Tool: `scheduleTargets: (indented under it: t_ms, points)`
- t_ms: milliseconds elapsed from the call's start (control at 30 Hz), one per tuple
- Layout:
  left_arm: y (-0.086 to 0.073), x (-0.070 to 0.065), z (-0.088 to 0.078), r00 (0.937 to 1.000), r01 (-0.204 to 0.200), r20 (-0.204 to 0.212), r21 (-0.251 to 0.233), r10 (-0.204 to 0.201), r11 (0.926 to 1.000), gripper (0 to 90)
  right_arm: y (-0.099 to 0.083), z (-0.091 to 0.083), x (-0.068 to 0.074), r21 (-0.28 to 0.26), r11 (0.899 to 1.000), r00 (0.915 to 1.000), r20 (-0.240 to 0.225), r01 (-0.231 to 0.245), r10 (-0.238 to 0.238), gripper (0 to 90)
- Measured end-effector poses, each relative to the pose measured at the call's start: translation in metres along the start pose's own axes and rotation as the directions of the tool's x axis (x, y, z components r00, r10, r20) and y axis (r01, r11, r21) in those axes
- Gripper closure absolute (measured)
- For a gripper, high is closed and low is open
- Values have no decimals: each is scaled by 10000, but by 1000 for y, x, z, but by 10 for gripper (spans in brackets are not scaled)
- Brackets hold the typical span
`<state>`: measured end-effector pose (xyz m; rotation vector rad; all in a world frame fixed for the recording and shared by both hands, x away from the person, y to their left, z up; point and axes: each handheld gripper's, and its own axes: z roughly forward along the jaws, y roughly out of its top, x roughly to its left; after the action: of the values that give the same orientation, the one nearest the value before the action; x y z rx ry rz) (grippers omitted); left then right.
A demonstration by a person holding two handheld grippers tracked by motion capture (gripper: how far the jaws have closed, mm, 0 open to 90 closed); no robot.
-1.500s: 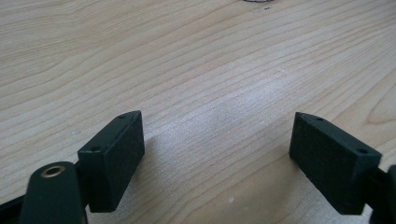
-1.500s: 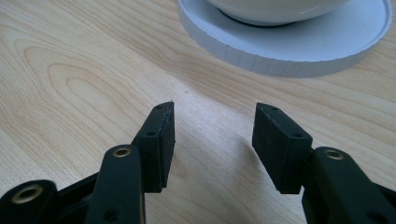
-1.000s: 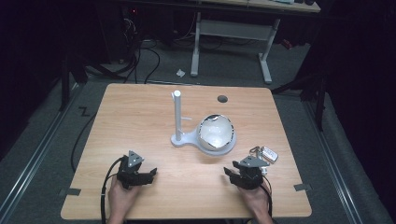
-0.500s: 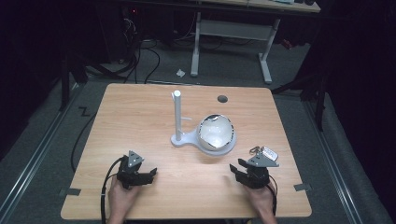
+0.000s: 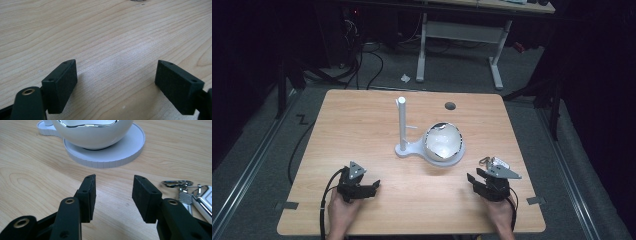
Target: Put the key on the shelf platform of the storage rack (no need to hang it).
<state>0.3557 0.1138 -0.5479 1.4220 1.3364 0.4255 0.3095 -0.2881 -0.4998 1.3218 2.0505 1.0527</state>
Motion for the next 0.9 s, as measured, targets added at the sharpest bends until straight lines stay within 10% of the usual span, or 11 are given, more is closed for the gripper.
scheduleTargets:
  t_ms: [900]
  points:
    - [0, 0, 0, 10000, 5, 0, -3, -5, 10000, 184, -3, -16, -55, 149, 9933, 9878, 1079, -1145, 1122, 575]
